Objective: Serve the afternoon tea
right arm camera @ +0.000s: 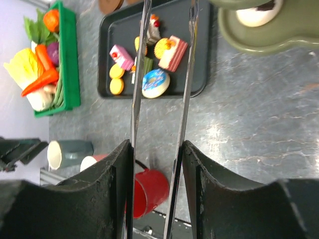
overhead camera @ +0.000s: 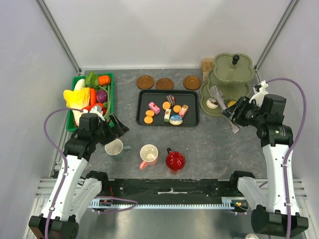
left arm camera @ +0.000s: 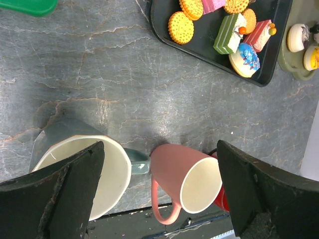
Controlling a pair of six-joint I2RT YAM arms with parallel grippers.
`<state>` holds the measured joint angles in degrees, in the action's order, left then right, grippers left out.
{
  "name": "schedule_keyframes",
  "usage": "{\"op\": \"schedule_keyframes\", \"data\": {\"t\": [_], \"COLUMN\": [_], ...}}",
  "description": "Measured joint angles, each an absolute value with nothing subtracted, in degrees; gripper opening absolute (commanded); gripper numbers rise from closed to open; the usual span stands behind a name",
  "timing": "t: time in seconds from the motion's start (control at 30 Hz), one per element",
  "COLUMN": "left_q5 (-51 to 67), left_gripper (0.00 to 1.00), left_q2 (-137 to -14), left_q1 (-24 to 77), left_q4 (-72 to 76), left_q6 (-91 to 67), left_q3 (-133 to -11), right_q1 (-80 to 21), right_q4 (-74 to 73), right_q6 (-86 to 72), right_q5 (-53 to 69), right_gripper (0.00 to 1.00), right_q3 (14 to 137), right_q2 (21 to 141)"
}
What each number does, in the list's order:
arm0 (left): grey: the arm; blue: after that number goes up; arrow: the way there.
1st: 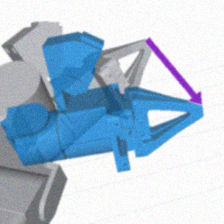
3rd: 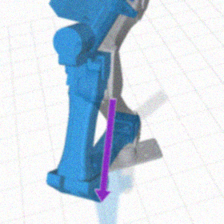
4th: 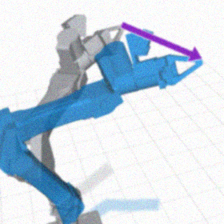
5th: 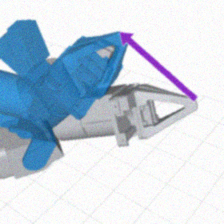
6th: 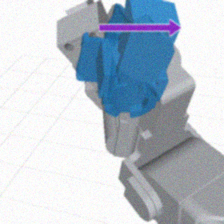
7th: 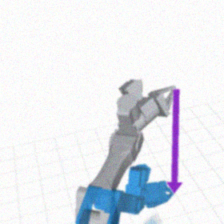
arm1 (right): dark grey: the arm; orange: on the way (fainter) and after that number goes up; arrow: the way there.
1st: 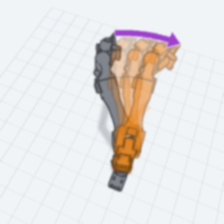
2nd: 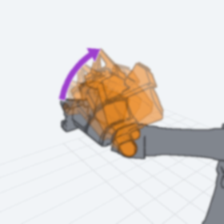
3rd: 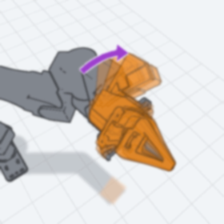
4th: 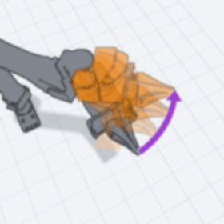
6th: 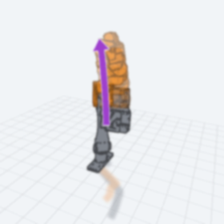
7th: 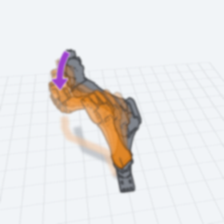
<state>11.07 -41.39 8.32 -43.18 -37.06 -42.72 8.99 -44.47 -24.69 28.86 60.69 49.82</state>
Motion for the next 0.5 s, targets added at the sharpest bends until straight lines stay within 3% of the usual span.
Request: {"op": "schedule_keyframes", "data": {"t": [0.27,0.5], "left_q5": [11.0,11.0], "left_gripper": [0.99,0.99], "left_q2": [-41.8,-42.7], "left_q1": [8.3,8.3], "left_q4": [-43.2,-43.2], "left_q6": [-37.1,-37.1], "left_q3": [-42.7,-42.7], "right_q1": [-4.4,-22.9], "right_q4": [-42.9,-39.6], "right_q6": [-25.8,-27.3], "right_q5": [29.3,18.4], "right_gripper": [0.52,0.52], "right_q3": [60.9,62.8], "right_q2": [52.4,61.9]}}
